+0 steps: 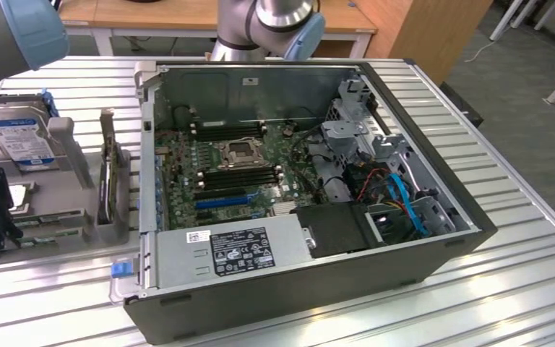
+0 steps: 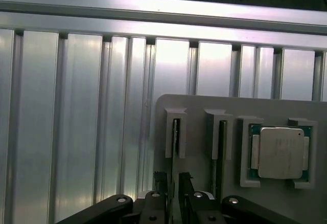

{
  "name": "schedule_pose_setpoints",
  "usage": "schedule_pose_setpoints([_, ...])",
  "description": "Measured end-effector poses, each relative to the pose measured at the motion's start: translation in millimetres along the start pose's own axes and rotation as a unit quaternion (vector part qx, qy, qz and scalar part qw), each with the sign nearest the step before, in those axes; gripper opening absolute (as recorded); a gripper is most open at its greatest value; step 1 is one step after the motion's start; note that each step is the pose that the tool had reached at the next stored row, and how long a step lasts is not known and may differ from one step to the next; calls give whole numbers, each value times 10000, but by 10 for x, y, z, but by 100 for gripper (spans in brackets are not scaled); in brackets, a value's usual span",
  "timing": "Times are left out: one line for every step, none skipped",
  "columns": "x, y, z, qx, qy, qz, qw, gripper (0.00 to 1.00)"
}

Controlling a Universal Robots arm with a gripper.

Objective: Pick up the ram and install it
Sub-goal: 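Pick up the ram and move it above insertion slot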

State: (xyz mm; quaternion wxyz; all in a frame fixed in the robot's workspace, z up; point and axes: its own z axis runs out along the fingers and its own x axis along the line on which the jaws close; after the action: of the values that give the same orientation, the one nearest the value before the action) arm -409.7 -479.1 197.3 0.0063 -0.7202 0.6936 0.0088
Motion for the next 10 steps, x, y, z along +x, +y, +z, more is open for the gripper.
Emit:
schedule_pose_setpoints([0, 0, 1, 0, 0, -1, 10000, 24])
schedule_pose_setpoints([-1, 0, 1, 0, 0, -1, 10000, 24])
schedule_pose_setpoints([-1, 0, 1, 0, 0, -1, 10000, 24])
schedule_pose_setpoints([-1, 1, 1, 0, 0, 0, 10000, 24])
schedule_pose_setpoints([-1, 1, 2, -1, 0, 0, 10000, 24])
schedule_pose_setpoints([-1, 1, 8, 0, 0, 0, 10000, 24])
schedule_pose_setpoints([-1, 1, 14, 0, 0, 0, 10000, 24])
schedule_pose_setpoints([-1, 1, 17, -1, 0, 0, 10000, 24])
schedule_pose_setpoints([-1, 1, 16, -1, 0, 0, 10000, 24])
schedule_pose_setpoints([-1, 1, 16, -1, 1, 0, 10000, 24])
